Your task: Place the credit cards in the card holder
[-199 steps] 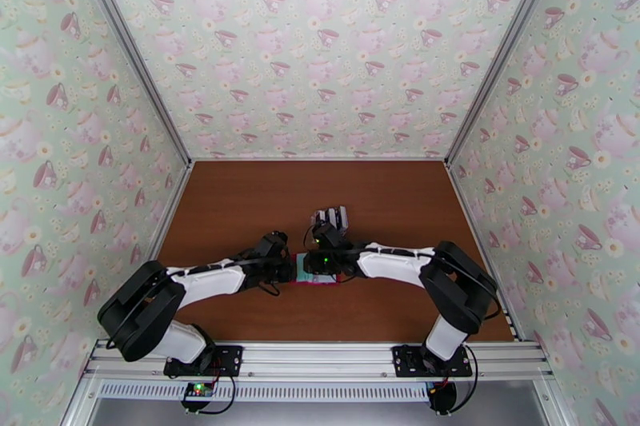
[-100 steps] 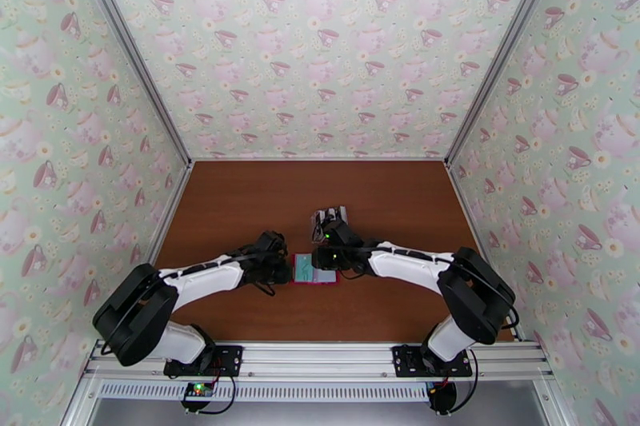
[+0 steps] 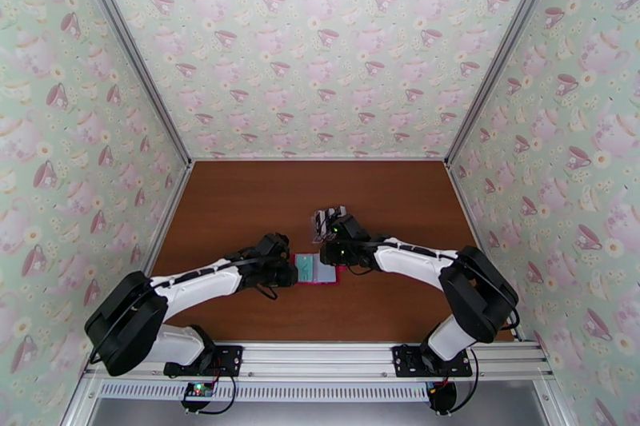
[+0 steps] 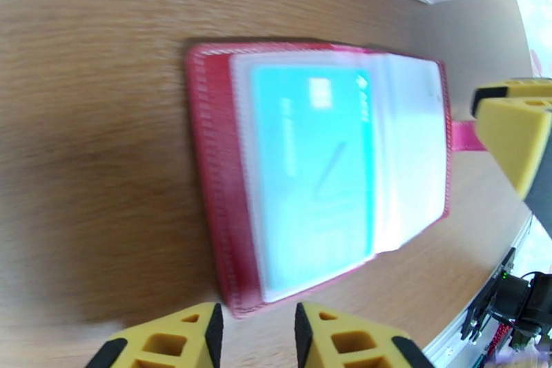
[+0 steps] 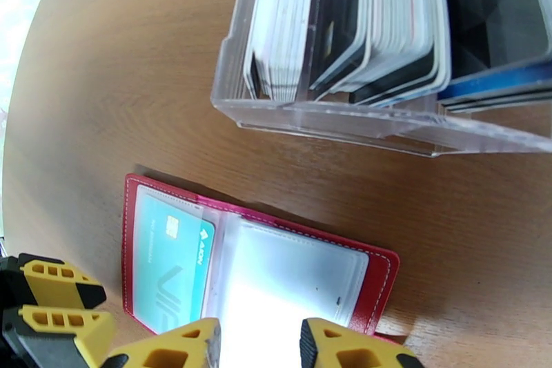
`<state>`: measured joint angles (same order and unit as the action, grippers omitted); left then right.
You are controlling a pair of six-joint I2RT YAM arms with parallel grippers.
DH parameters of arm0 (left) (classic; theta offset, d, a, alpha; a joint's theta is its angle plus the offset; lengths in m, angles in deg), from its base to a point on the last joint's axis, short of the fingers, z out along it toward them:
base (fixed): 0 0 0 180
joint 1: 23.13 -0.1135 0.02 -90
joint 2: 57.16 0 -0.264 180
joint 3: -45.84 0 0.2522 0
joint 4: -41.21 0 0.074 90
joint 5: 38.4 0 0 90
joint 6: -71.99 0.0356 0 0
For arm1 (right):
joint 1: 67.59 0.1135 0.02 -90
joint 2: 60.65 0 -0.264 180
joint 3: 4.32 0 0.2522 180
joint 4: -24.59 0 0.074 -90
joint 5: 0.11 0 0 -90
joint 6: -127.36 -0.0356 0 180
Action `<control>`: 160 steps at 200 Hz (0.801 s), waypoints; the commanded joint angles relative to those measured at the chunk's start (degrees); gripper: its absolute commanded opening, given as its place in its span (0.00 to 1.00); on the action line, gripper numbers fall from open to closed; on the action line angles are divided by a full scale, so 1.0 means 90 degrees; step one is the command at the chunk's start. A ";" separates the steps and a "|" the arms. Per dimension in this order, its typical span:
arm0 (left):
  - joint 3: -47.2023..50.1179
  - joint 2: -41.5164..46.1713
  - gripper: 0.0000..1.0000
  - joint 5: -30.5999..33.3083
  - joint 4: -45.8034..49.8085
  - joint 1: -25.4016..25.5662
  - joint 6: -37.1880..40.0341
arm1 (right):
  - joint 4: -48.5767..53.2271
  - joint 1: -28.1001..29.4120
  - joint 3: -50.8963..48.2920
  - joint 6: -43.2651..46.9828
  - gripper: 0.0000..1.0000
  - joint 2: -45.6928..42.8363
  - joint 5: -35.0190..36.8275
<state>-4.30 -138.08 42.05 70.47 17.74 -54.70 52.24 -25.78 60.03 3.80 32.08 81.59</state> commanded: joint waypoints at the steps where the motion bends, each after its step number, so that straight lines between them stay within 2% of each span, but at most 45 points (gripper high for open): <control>1: -0.0062 -0.0228 0.36 -0.0104 -0.0262 0.0059 -0.0150 | 0.0039 -0.0022 0.0078 0.0148 0.37 0.0127 -0.0117; 160: 0.0185 -0.0539 0.40 0.0274 -0.0113 0.0012 -0.0069 | -0.0041 -0.0079 0.0275 0.0221 0.37 0.0499 -0.0153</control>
<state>-4.30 -141.49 42.38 67.55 18.11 -55.53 52.18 -26.11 60.64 4.74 35.79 80.65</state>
